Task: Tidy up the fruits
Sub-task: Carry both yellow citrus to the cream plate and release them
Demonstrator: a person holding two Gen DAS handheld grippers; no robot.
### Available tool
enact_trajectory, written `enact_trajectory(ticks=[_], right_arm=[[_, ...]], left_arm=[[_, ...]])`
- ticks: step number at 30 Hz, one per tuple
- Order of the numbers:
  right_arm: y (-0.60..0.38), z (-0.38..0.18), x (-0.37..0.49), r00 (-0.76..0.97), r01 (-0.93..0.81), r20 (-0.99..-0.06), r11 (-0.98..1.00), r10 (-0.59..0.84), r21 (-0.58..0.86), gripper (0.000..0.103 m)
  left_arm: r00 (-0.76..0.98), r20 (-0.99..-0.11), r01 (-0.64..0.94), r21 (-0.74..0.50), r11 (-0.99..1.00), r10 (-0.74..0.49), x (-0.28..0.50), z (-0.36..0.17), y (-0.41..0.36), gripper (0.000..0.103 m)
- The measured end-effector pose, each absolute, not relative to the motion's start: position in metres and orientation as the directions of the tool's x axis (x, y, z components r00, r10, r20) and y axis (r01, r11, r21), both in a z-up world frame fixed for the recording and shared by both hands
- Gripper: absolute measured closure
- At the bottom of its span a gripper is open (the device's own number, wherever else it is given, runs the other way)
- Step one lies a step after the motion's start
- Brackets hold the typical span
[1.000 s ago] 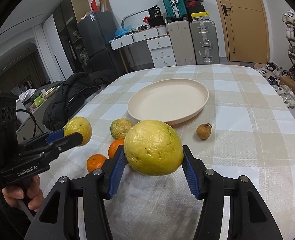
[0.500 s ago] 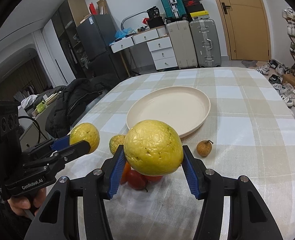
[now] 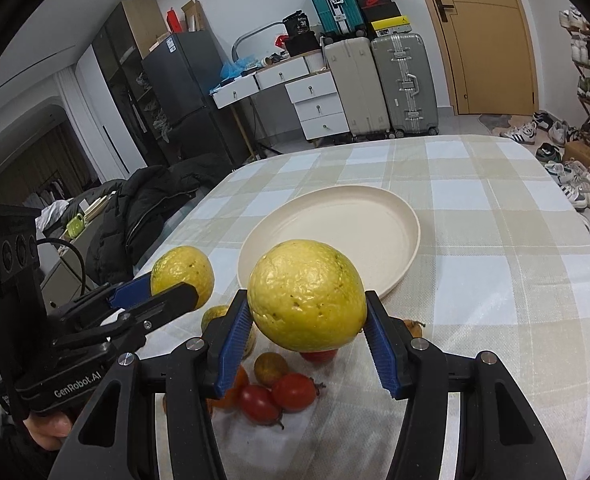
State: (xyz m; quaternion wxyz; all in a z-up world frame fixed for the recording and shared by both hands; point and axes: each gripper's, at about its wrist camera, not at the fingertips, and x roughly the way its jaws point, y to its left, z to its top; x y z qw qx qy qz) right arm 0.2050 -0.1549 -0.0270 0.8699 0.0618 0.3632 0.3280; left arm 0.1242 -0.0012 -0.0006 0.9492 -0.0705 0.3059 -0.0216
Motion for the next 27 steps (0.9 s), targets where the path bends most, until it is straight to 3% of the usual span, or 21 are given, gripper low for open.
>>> enact_trajectory(ticks=[27], right_arm=[[-0.137,-0.056,0.255,0.504,-0.472,-0.668,0.822,0.547,0.318,0.047]], left_arm=[[0.765,-0.642,-0.031,-0.122,0.992,-0.055,0.188,-0.037,0.000,0.057]])
